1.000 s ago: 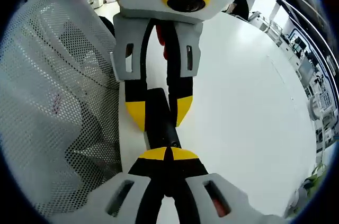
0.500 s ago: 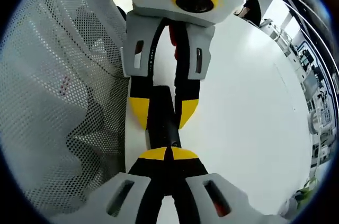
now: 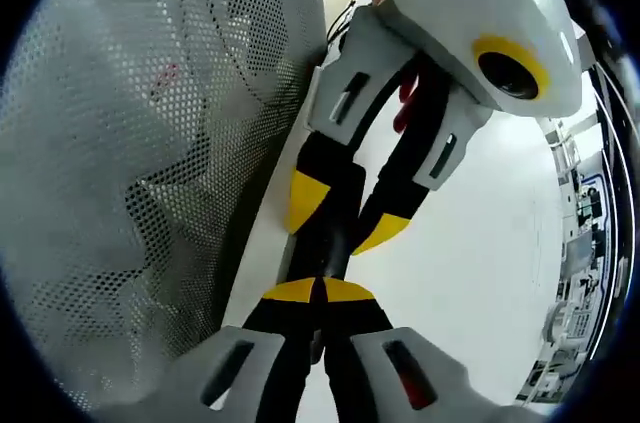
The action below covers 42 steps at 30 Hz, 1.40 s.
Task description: Press the specified remote control buttons in sequence, fully releasing each button before pressing the next.
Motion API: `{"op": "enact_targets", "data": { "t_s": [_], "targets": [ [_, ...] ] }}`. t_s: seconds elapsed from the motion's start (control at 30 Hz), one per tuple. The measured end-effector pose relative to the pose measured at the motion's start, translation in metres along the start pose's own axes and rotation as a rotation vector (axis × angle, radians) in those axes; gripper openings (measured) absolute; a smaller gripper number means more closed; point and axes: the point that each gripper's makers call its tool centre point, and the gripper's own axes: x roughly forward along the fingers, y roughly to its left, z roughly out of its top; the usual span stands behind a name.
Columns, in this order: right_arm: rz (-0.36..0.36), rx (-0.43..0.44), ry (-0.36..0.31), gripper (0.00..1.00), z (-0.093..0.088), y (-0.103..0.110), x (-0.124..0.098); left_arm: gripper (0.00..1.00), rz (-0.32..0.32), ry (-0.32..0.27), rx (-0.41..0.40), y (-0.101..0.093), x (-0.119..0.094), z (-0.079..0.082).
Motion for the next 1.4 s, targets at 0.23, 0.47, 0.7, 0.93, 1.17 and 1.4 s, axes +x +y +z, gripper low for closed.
{"op": "enact_targets", "data": {
  "t_s": [0.23, 0.47, 0.7, 0.93, 1.17, 1.4],
  "targets": [
    [0.062, 0.35, -0.113, 0.0, -0.001, -0.003, 0.0, 0.24, -0.004, -0.009, -0.018, 0.0, 0.0, 0.0],
    [0.107, 0.541, -0.163, 0.0, -0.003, -0.005, -0.001, 0.24, -0.002, -0.015, -0.018, 0.0, 0.001, 0.0],
    [0.119, 0.581, -0.134, 0.0, -0.005, -0.013, 0.003, 0.24, -0.003, -0.022, -0.025, 0.0, 0.001, 0.001],
    [0.21, 0.743, -0.054, 0.0, -0.007, -0.012, 0.005, 0.24, -0.003, -0.038, -0.039, 0.001, 0.001, 0.001],
    [0.25, 0.844, 0.033, 0.0, -0.009, -0.014, 0.008, 0.24, -0.005, -0.052, -0.052, 0.001, 0.0, 0.002],
    [0.284, 0.928, 0.103, 0.0, -0.011, -0.015, 0.01, 0.24, -0.004, -0.053, -0.051, 0.001, 0.0, 0.001]
  ]
}}
